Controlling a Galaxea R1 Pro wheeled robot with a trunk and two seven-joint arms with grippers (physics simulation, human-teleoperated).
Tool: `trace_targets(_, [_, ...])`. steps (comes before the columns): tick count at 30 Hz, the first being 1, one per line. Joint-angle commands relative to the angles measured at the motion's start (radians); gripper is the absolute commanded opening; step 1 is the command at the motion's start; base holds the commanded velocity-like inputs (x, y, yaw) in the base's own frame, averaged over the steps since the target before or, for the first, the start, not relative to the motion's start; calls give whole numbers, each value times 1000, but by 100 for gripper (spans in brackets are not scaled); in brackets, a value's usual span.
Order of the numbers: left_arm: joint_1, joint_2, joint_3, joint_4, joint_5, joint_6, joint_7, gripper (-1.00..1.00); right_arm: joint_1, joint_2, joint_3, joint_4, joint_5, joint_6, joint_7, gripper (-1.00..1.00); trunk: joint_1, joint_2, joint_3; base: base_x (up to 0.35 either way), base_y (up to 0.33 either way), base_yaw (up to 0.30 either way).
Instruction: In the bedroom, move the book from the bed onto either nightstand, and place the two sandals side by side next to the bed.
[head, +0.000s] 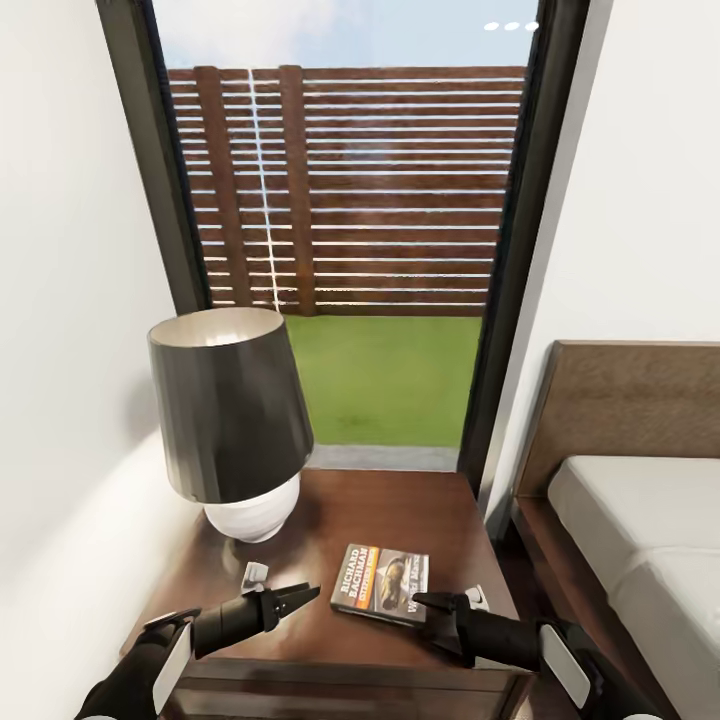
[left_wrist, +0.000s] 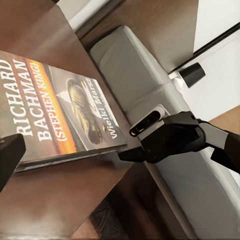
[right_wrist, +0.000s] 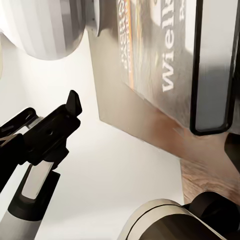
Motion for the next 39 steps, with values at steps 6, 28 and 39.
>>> trace_targets(6, [0, 0, 0, 0, 3, 11, -3, 100, 0, -1, 2, 0, -2, 3, 1, 100, -1, 0, -1, -63, 0, 0])
trace_targets(28, [0, 0, -1, 0, 3, 9, -3, 100, 0, -1, 2, 0, -2, 3, 1, 100, -1, 0, -1, -2, 0, 0])
trace_targets(39, [0, 0, -2, 0, 3, 9, -2, 100, 0, -1, 2, 0, -2, 4, 1, 100, -1, 0, -1, -126, 0, 0])
